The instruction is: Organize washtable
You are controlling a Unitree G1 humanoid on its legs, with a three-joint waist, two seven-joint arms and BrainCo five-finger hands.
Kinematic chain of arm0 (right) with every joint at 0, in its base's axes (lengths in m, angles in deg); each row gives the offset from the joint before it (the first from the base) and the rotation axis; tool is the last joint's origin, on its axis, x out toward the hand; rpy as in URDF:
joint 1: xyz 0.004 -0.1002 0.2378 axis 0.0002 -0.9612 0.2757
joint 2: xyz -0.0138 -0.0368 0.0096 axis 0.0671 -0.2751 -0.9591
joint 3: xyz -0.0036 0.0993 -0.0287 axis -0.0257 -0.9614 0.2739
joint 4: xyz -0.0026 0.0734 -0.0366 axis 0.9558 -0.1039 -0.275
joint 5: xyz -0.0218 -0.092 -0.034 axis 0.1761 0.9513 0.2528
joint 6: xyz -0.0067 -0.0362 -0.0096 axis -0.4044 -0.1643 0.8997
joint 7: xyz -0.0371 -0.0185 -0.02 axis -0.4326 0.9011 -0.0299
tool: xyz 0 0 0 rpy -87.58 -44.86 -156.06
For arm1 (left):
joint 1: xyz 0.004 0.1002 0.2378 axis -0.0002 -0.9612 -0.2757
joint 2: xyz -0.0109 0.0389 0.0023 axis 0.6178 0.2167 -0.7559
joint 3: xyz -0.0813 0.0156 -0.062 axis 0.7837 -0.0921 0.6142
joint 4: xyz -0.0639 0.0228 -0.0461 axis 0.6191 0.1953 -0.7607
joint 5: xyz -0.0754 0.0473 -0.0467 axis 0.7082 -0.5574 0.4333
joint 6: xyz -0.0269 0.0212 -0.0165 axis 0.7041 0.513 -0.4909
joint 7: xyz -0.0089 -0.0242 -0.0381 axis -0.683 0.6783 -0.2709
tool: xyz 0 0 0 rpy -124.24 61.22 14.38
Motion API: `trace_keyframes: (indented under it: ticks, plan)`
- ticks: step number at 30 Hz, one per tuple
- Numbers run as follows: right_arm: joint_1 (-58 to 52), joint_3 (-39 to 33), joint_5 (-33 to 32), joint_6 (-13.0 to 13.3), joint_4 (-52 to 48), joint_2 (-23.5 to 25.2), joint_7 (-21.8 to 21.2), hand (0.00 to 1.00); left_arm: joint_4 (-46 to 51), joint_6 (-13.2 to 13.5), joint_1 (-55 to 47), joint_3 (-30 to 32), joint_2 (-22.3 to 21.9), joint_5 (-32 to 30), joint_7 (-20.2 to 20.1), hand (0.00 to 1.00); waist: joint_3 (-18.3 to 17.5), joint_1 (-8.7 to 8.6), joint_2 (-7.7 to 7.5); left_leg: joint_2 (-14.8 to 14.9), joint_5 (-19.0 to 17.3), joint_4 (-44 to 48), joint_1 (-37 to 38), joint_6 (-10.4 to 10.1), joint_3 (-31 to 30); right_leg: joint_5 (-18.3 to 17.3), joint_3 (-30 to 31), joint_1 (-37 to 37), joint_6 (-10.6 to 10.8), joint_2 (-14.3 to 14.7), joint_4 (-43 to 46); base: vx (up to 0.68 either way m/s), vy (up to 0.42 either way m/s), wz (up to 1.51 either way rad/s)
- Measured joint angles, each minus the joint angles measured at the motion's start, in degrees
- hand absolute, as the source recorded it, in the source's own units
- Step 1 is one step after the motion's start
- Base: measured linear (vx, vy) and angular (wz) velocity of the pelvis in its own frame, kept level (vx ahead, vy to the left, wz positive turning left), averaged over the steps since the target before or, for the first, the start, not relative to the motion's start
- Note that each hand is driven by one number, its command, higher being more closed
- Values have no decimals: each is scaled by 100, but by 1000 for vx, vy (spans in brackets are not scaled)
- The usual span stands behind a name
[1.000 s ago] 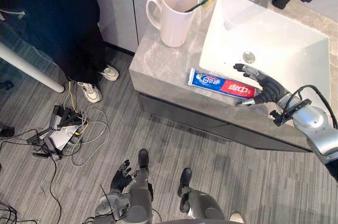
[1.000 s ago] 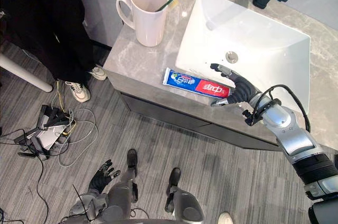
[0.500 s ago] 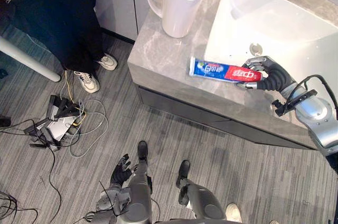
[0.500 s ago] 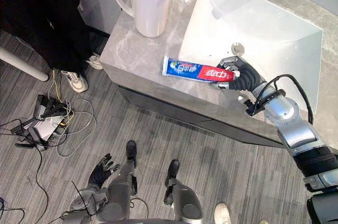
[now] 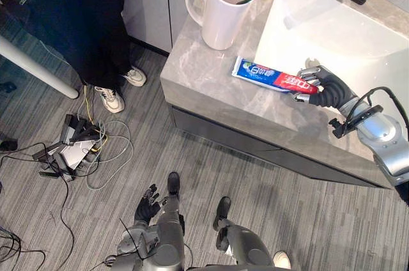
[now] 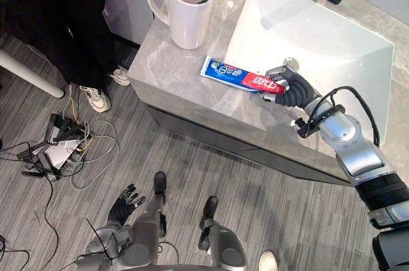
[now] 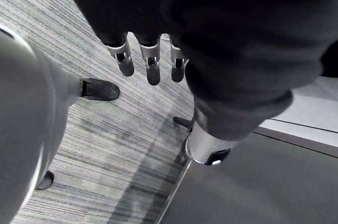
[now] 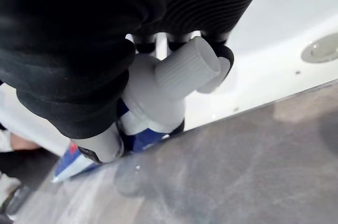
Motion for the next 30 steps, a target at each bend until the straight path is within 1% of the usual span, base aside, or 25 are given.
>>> trace_keyframes:
  ticks: [3,6,8,9,10,11,12,13,14,15,16,18,19,20,21,22,24,25,26,27,28,30]
  plan:
    - [-237,-14,2,8,-22,-9,-150,100,132,-13,-32,231,-84,181,-7,0,-15,-4,29,-8,-53,-28,194,-45,-2,-16,-3,197,0,-7,0,0,0,0]
    - [-491,-304,3,14,-11,-9,-250,100,541,-29,-45,557,-189,475,-7,0,-132,-25,142,-29,-86,-32,228,-59,-4,-55,-20,241,-2,-25,-2,-6,8,2]
    - [-821,-916,2,7,60,46,-259,100,1256,-11,-131,958,-253,827,-4,0,-332,-36,315,-54,-82,-34,272,-57,-32,-64,-126,323,10,-43,-27,-1,18,12]
    - [-893,-1105,2,5,77,90,-255,100,1456,-7,-174,1051,-254,925,-9,0,-416,-38,355,-58,-81,-34,273,-56,-39,-66,-150,337,12,-47,-35,22,13,12]
    - [-969,-1509,1,1,107,269,-236,100,1890,-3,-298,1251,-251,1100,-7,0,-588,-75,395,-64,-65,-34,281,-34,-44,-67,-163,365,14,-49,-65,45,6,11]
    - [-1012,-1917,-2,2,102,466,-138,100,2367,0,-411,1375,-258,1306,-11,0,-708,-157,427,-89,-58,-33,332,-30,-101,-67,-207,457,15,-52,-108,44,-3,15]
    - [-1020,-2109,-4,2,98,538,-81,100,2596,5,-463,1412,-275,1405,-11,0,-750,-170,458,-106,-56,-33,368,-29,-157,-73,-256,525,23,-57,-123,44,-2,26]
    - [-1071,-2453,-4,4,87,658,60,100,3019,9,-564,1411,-286,1611,-37,0,-897,-217,509,-136,-56,-34,406,-30,-199,-106,-320,597,51,-82,-123,31,5,24]
    - [-1071,-2562,-5,5,84,717,156,100,3221,7,-619,1336,-288,1740,-57,0,-974,-231,530,-146,-56,-33,422,-30,-200,-117,-333,618,65,-88,-120,40,8,17]
    - [-1065,-2738,-2,7,36,873,346,100,3757,-8,-765,1159,-281,2018,-159,0,-1158,-253,562,-160,-55,-33,434,-30,-201,-124,-337,629,72,-87,-119,34,6,5]
    - [-1065,-2755,-1,18,11,930,420,100,3969,-20,-807,1056,-270,2135,-222,0,-1202,-275,574,-162,-55,-33,442,-29,-204,-125,-339,637,74,-87,-117,23,6,4]
    - [-1065,-2740,19,17,-183,1170,519,100,4675,-124,-856,467,-183,2551,-443,0,-1253,-314,640,-176,-38,-34,514,-9,-243,-138,-394,729,86,-89,-107,-20,11,9]
    - [-1063,-2720,56,18,-254,1246,536,100,4826,-166,-852,268,-122,2649,-489,0,-1267,-324,663,-178,-37,-35,531,-9,-245,-141,-406,723,88,-90,-103,-62,21,8]
    - [-1062,-2666,208,16,-418,1372,632,100,5113,-275,-822,-164,-17,2928,-562,0,-1296,-324,713,-183,-38,-35,553,-9,-245,-149,-414,735,92,-92,-89,-54,20,3]
    - [-1062,-2638,260,17,-509,1437,655,100,5246,-314,-778,-391,36,3084,-607,0,-1315,-323,745,-185,-38,-36,555,-10,-247,-151,-426,738,94,-95,-82,-73,35,10]
    - [-1008,-2495,457,16,-776,1724,857,100,5576,-468,-498,-944,198,3494,-660,0,-1370,-325,838,-187,-37,-36,574,-11,-291,-151,-470,777,95,-92,-84,-54,31,11]
    - [-963,-2352,524,8,-1101,2257,1061,100,5755,-515,-50,-1323,386,3840,-660,0,-1427,-321,883,-179,-20,-35,615,-28,-321,-150,-488,827,94,-93,-97,-45,24,7]
    - [-961,-2305,576,8,-1211,2407,1151,100,5792,-516,64,-1404,424,3939,-653,0,-1438,-318,892,-175,-15,-35,615,-32,-323,-149,-490,828,93,-92,-97,-26,14,3]
    - [-960,-2184,689,7,-1507,2783,1295,100,5810,-518,358,-1569,450,4137,-633,0,-1460,-319,914,-169,2,-35,615,-25,-333,-144,-498,835,89,-90,-96,0,0,0]
    - [-960,-2124,696,8,-1611,2946,1315,100,5810,-519,474,-1622,451,4186,-621,0,-1466,-321,917,-167,8,-34,616,-22,-334,-142,-500,837,88,-90,-96,0,0,0]
    - [-962,-1926,712,7,-1843,3326,1401,100,5809,-519,760,-1739,444,4279,-577,0,-1473,-328,912,-163,52,-34,622,-13,-335,-133,-500,845,84,-89,-97,0,0,0]
    - [-1022,-1633,833,5,-2074,3702,1431,100,5798,-518,1087,-1860,419,4317,-408,0,-1475,-329,911,-162,53,-33,658,-13,-338,-132,-501,886,83,-89,-97,0,0,0]
